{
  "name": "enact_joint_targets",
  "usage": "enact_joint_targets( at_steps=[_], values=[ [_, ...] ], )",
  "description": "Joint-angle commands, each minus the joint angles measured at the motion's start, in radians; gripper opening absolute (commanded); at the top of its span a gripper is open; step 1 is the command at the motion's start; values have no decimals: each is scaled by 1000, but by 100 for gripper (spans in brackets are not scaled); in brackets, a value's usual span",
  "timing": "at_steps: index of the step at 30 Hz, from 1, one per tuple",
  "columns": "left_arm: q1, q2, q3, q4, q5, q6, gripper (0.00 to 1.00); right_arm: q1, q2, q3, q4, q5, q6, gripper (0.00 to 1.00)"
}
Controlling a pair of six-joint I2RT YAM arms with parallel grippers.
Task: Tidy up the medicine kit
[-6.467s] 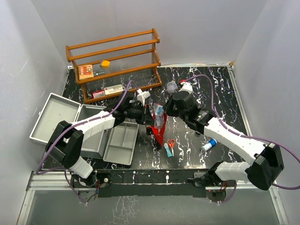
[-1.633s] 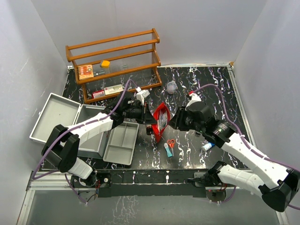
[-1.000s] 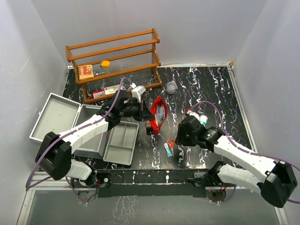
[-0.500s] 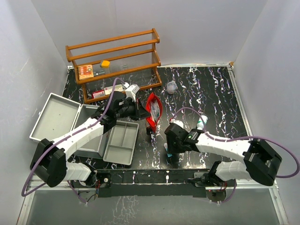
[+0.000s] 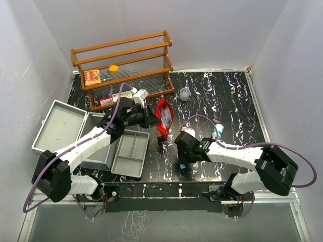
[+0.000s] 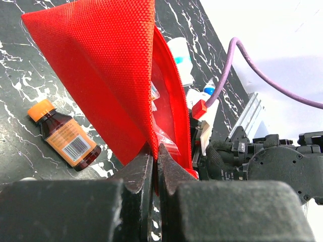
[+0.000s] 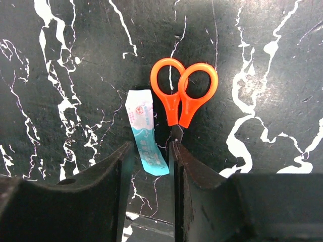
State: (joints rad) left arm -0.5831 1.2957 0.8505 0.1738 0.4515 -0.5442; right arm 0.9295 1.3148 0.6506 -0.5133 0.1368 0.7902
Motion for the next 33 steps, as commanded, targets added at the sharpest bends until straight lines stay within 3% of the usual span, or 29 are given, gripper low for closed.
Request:
enact_joint_targets(
  at_steps=[1, 7, 15, 29, 33],
  values=[
    [8, -49, 3, 37, 10, -4, 0, 6, 35, 41, 22, 44, 13, 32],
    [12, -55, -7, 41, 8, -8, 0, 9, 53, 54, 7, 78, 15, 30],
    [16, -57, -10, 39, 8, -6, 0, 15, 72, 84, -54, 125, 37, 21],
    [24, -125, -26, 1, -108, 3, 0, 17, 26, 63, 39, 6, 13, 22],
    [26, -154, -36, -14, -165, 9, 0, 17, 64, 74, -4, 45, 31, 27]
  ],
)
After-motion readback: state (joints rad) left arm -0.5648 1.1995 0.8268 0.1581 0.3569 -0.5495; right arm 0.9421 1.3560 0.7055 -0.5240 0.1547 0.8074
